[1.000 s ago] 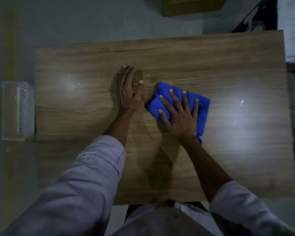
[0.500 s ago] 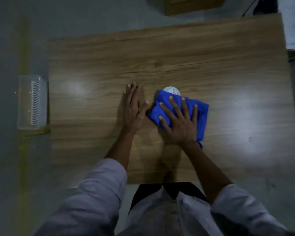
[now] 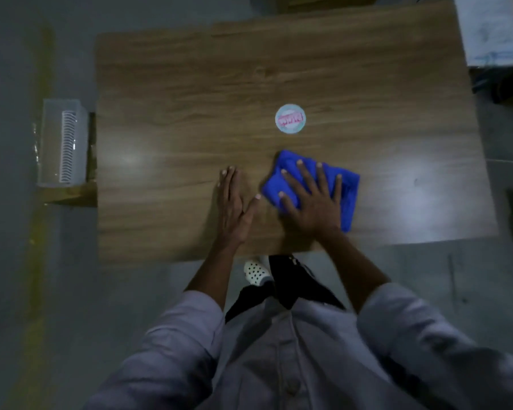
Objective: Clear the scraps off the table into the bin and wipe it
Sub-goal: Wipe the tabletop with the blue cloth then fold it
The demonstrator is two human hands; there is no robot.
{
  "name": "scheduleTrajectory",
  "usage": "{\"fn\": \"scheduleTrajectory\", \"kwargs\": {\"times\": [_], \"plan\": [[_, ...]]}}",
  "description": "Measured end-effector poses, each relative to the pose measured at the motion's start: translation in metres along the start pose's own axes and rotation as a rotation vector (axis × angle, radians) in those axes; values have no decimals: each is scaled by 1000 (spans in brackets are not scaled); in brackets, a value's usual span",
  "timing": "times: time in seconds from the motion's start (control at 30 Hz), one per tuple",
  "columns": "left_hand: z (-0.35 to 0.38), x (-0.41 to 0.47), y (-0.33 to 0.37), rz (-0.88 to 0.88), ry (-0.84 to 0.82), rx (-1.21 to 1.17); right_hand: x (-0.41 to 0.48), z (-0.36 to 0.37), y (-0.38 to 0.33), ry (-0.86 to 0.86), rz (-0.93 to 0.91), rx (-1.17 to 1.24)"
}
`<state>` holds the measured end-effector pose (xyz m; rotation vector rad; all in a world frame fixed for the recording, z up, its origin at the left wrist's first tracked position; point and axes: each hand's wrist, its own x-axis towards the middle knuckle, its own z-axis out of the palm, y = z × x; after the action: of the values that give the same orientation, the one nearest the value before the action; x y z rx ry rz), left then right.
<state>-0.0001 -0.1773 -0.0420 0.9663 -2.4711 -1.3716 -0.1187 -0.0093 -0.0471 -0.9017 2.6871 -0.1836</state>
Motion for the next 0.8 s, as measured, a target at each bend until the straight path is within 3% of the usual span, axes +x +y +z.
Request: {"fn": "scheduleTrajectory", "kwargs": {"times": [0.1, 0.2, 0.3, 0.4, 0.57, 0.7, 0.8], "plan": [[-1, -39, -12, 4, -75, 32, 16, -19, 36, -29, 145, 63], [0, -63, -21, -2, -104, 46, 36, -20, 7, -32, 291, 157], [4, -74, -22, -31, -112, 34, 1, 2, -41, -114, 33, 120], [4, -80, -14, -111, -119, 6, -59, 17, -37, -207, -210, 12], [4, -99, -16, -28, -165, 178, -112, -1, 17, -226, -154, -80], [12, -118, -5, 9, -246, 312, -139, -15, 19, -213, -44, -36], [16, -132, 7, 236, -348, 438, -147, -17, 2, -325, -37, 24]]}}
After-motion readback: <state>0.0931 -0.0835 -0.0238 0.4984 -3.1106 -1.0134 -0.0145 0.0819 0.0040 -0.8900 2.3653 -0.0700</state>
